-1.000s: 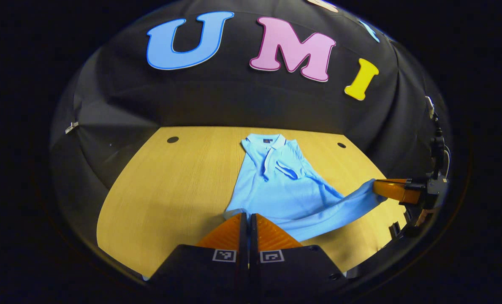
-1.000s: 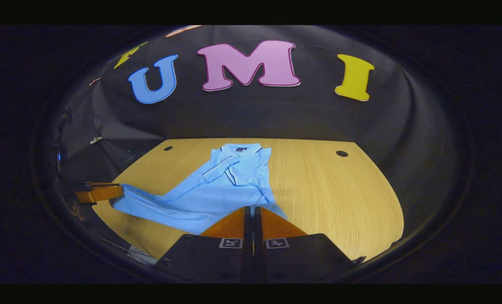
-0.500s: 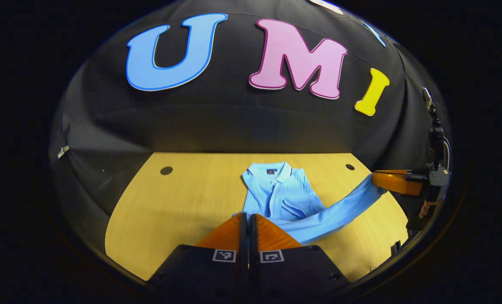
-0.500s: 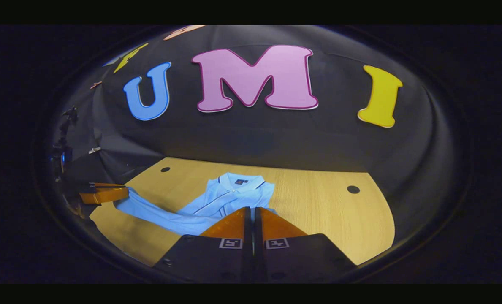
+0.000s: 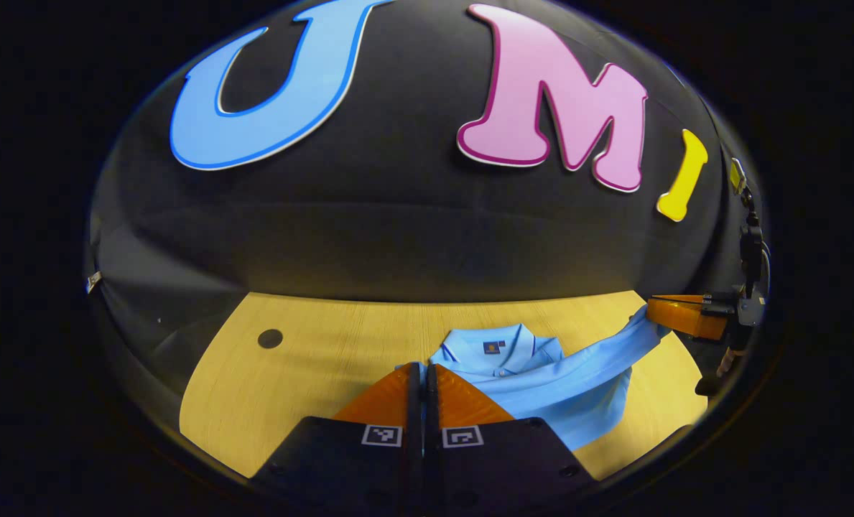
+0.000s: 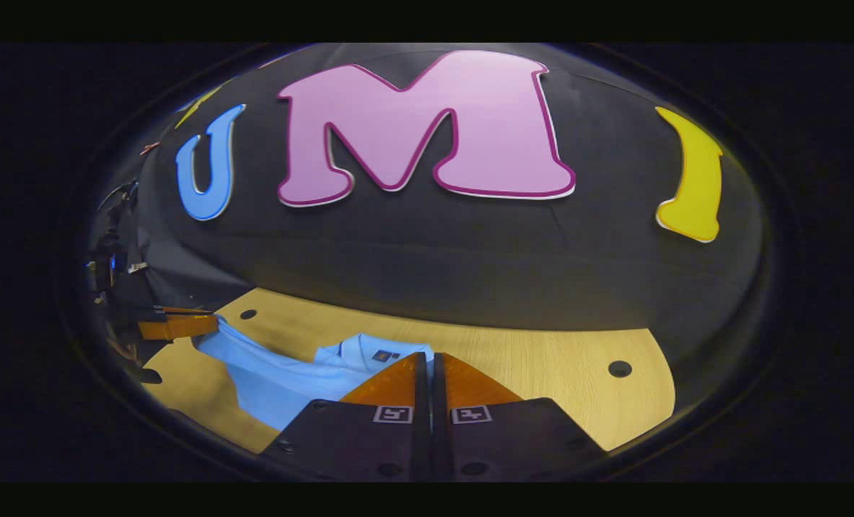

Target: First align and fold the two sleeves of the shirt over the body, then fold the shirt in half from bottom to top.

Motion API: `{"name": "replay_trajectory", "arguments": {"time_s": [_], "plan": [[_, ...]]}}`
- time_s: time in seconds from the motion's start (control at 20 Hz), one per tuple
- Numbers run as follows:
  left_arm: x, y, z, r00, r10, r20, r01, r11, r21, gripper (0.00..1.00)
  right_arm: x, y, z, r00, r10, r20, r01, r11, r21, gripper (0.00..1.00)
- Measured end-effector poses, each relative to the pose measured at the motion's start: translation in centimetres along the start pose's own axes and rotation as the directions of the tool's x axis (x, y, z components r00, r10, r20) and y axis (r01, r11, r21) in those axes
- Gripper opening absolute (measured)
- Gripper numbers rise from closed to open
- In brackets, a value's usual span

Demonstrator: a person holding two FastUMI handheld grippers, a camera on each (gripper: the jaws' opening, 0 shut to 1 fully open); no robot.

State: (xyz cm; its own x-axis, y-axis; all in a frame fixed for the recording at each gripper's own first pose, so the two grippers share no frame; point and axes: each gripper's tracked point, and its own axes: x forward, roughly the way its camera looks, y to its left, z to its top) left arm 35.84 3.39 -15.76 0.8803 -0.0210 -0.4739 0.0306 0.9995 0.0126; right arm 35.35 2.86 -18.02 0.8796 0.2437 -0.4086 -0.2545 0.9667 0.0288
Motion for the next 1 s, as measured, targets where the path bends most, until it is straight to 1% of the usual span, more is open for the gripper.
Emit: {"name": "replay_trajectory", "arguments": {"time_s": [0.05, 0.1, 0.15, 0.25, 0.35, 0.45, 0.5, 0.55, 0.6, 0.65, 0.7, 0.75, 0.8, 0.85, 0.9, 0.95, 1.0], "plan": [[1.8, 0.3, 0.3, 1.0, 0.0, 0.002, 0.0, 1.0, -0.005, 0.06, 1.6, -0.9, 0.2, 1.0, -0.017, 0.008, 0.017, 1.0, -0.001, 0.0], [3.5, 0.6, 0.3, 1.0, 0.005, -0.005, -0.005, 1.0, -0.019, 0.06, 3.1, -1.9, 0.5, 0.999, -0.035, 0.014, 0.035, 0.999, 0.0, 0.05], [5.0, 0.9, 0.1, 1.0, 0.006, -0.006, -0.006, 1.0, -0.027, 0.06, 4.5, -2.8, 0.4, 0.999, -0.051, 0.019, 0.051, 0.999, 0.003, 0.07], [8.0, 1.2, -0.2, 1.0, 0.002, 0.008, -0.002, 1.0, 0.0, 0.06, 6.8, -4.4, -1.4, 0.996, -0.084, -0.001, 0.084, 0.996, 0.0, 0.11], [11.2, 1.3, -1.3, 1.0, 0.003, -0.009, -0.003, 0.999, 0.044, 0.06, 8.5, -5.1, -4.3, 0.993, -0.095, -0.065, 0.097, 0.995, 0.029, 0.0], [13.7, 1.1, -2.4, 1.0, 0.007, -0.027, -0.005, 0.998, 0.065, 0.06, 9.7, -5.3, -7.1, 0.989, -0.091, -0.119, 0.098, 0.994, 0.052, 0.0], [14.8, 1.0, -3.0, 0.999, 0.023, -0.031, -0.02, 0.997, 0.08, 0.06, 10.0, -5.4, -7.9, 0.987, -0.093, -0.131, 0.099, 0.994, 0.046, 0.02], [15.5, 1.4, -3.7, 0.998, 0.054, -0.039, -0.05, 0.993, 0.107, 0.06, 10.0, -5.4, -8.2, 0.987, -0.101, -0.129, 0.107, 0.994, 0.038, 0.05], [15.6, 1.4, -4.3, 0.996, 0.069, -0.056, -0.061, 0.99, 0.124, 0.07, 9.9, -5.4, -8.2, 0.987, -0.102, -0.12, 0.107, 0.994, 0.037, 0.11], [15.6, 1.1, -4.7, 0.995, 0.07, -0.069, -0.06, 0.99, 0.131, 0.17, 9.6, -5.3, -8.1, 0.988, -0.105, -0.11, 0.11, 0.993, 0.039, 0.05], [15.4, 0.7, -4.6, 0.996, 0.064, -0.064, -0.055, 0.99, 0.132, 0.33, 9.3, -5.2, -8.0, 0.989, -0.105, -0.105, 0.109, 0.993, 0.039, 0.1], [14.8, 0.6, -4.1, 0.997, 0.063, -0.045, -0.056, 0.989, 0.137, 0.5, 8.9, -5.3, -7.9, 0.989, -0.109, -0.103, 0.114, 0.993, 0.036, 0.0], [14.0, 0.3, -3.5, 0.998, 0.06, -0.029, -0.056, 0.988, 0.144, 0.67, 8.4, -5.1, -7.7, 0.99, -0.105, -0.098, 0.109, 0.993, 0.036, 0.0], [12.9, 0.0, -2.9, 0.998, 0.06, -0.01, -0.058, 0.987, 0.152, 0.83, 8.0, -4.8, -7.6, 0.99, -0.105, -0.09, 0.109, 0.993, 0.038, 0.11], [12.0, -0.5, -2.4, 0.999, 0.052, 0.008, -0.052, 0.986, 0.158, 1.0, 7.3, -4.7, -7.5, 0.991, -0.106, -0.087, 0.109, 0.993, 0.04, 0.11], [10.6, -0.9, -1.8, 0.998, 0.049, 0.029, -0.053, 0.985, 0.164, 0.99, 6.1, -4.7, -7.2, 0.99, -0.117, -0.08, 0.121, 0.992, 0.039, 0.12], [8.2, -1.8, -0.9, 0.997, 0.035, 0.067, -0.046, 0.983, 0.176, 0.99, 4.9, -4.4, -6.8, 0.99, -0.125, -0.065, 0.127, 0.991, 0.036, 0.38]]}}
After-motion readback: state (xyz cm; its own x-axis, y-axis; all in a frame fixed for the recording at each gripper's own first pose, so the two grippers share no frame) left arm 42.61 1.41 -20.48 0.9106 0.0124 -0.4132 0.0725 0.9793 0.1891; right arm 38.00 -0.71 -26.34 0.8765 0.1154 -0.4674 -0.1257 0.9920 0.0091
